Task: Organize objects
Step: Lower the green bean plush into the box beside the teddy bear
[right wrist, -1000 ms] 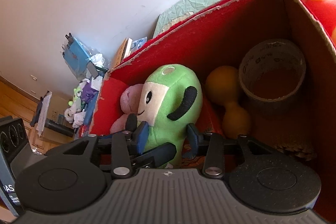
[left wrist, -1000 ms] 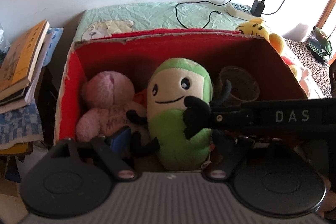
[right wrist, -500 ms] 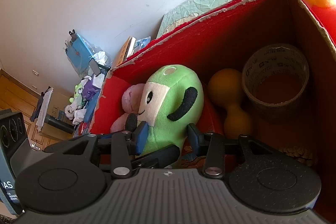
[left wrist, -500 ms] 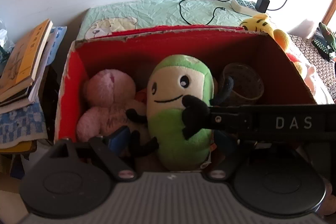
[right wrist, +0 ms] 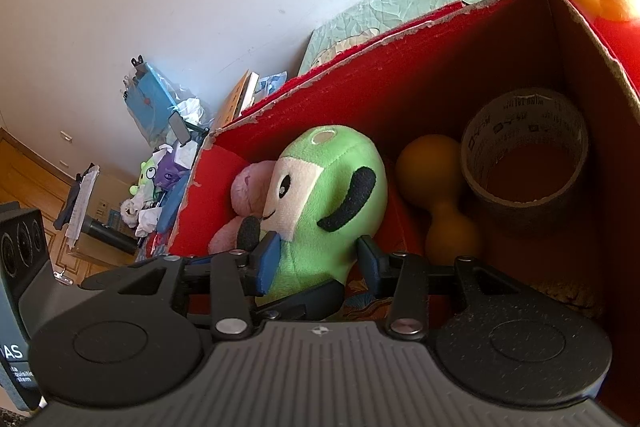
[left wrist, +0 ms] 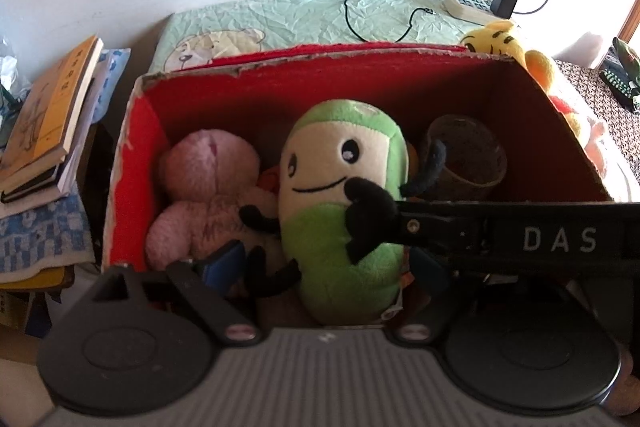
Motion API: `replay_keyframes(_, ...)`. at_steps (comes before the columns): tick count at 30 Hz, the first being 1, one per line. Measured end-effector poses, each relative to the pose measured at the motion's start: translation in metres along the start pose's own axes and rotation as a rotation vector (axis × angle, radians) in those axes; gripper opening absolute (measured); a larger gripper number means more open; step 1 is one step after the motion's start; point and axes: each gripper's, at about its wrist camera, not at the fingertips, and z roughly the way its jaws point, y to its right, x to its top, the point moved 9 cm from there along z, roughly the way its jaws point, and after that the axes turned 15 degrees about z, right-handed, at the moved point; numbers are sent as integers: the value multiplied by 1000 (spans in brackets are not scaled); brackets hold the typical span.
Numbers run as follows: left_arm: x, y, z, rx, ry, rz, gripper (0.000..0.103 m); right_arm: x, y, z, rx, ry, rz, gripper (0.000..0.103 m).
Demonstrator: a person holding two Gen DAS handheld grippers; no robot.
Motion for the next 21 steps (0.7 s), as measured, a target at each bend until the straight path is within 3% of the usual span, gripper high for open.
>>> replay_keyframes(4,0,0,0,-5,1,0,91,2,1,0,-18,3,-3,52)
replay_keyframes(21,-1,3,-6,8,-2,7,93,4,-2,-13,-19,72,-21,52)
